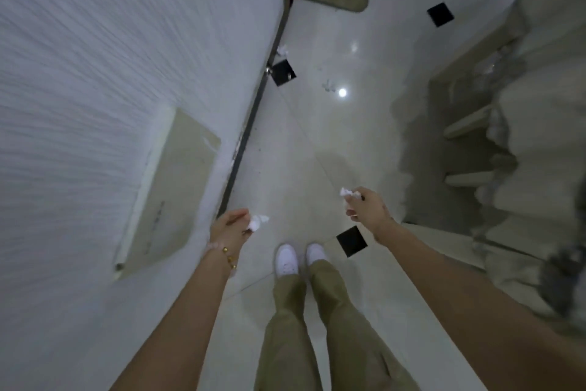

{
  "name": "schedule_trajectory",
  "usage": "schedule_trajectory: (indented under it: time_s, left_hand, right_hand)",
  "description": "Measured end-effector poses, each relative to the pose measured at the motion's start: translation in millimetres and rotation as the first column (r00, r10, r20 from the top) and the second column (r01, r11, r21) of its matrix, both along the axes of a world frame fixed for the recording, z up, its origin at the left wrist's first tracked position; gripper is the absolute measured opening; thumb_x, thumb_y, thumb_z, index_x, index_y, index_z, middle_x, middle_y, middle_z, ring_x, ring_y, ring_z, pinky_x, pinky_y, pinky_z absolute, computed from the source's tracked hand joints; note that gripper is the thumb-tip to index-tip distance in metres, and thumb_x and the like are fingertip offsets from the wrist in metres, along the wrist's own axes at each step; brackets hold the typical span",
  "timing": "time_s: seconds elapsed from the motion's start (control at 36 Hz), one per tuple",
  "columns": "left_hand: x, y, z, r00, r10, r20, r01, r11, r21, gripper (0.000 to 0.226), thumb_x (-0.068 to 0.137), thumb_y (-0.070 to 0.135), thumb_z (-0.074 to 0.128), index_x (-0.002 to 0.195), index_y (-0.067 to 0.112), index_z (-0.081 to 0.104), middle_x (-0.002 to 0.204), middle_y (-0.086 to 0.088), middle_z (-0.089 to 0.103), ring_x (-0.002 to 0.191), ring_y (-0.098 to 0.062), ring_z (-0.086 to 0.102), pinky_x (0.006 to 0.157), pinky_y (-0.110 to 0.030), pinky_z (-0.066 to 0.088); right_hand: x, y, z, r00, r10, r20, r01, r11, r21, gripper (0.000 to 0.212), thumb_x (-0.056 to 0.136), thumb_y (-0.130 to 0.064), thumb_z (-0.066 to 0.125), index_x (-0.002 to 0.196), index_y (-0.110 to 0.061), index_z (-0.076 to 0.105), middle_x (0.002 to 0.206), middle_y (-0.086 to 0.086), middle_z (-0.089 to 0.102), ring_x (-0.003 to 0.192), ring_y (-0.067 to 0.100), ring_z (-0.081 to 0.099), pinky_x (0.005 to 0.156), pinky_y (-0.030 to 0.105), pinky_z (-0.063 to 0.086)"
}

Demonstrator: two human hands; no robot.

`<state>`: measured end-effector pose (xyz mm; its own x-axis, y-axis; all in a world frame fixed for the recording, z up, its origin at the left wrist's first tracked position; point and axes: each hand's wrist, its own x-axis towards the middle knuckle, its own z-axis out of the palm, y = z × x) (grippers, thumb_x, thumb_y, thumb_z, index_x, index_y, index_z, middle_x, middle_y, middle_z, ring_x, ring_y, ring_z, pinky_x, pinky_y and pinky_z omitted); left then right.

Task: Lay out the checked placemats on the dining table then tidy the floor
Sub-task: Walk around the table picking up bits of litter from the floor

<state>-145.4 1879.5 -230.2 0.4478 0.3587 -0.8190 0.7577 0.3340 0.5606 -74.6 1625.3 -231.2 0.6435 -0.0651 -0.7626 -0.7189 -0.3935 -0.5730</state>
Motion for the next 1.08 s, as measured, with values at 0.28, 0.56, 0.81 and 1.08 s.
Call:
schedule_trajectory:
  time_s: [0.28, 0.56, 0.81, 1.08]
  left_hand:
    - [-9, -28, 137, 0.986, 0.07, 0.152, -0.047, 0.988, -0.148, 0.028, 0.083, -0.017, 0.054, 0.102, 0.003, 0.056, 0.103, -0.015, 0.057, 0.097, -0.029, 0.058, 0.076, -0.025, 0.054]
    - [-22, -59, 147, 0.983, -0.183, 0.012, 0.182, 0.961, -0.209, 0.021, 0.088, -0.015, 0.049, 0.082, 0.005, 0.053, 0.074, -0.011, 0.066, 0.065, -0.021, 0.064, 0.044, -0.017, 0.053]
    - [0, -89, 137, 0.783, -0.618, -0.076, 0.561, 0.752, -0.346, 0.042, 0.094, -0.009, 0.041, 0.135, -0.01, 0.035, 0.129, -0.016, 0.049, 0.101, -0.028, 0.056, 0.061, -0.027, 0.058]
    - [-24, -166, 166, 0.274, -0.96, -0.05, 0.939, 0.278, -0.202, 0.021, 0.085, -0.019, 0.05, 0.082, 0.002, 0.05, 0.1, -0.028, 0.066, 0.07, -0.023, 0.065, 0.044, -0.015, 0.052]
  right_hand:
    - [-36, -69, 132, 0.985, -0.133, 0.11, 0.129, 0.991, 0.044, 0.026, 0.092, -0.02, 0.056, 0.09, 0.004, 0.066, 0.08, 0.012, 0.055, 0.072, 0.02, 0.049, 0.061, 0.025, 0.04]
    - [-114, -112, 169, 0.885, -0.443, 0.143, 0.428, 0.895, 0.125, 0.02, 0.093, -0.006, 0.052, 0.076, -0.01, 0.062, 0.064, 0.007, 0.053, 0.061, 0.016, 0.046, 0.046, 0.009, 0.042]
    - [-251, -87, 173, 0.595, -0.803, 0.036, 0.799, 0.596, 0.085, 0.031, 0.095, -0.015, 0.051, 0.065, -0.023, 0.055, 0.067, 0.004, 0.052, 0.063, 0.015, 0.045, 0.059, 0.023, 0.037]
    - [-424, 8, 161, -0.019, -0.991, -0.134, 1.0, -0.016, -0.019, 0.022, 0.093, -0.018, 0.055, 0.076, -0.007, 0.062, 0.075, 0.013, 0.058, 0.074, 0.024, 0.053, 0.061, 0.026, 0.044]
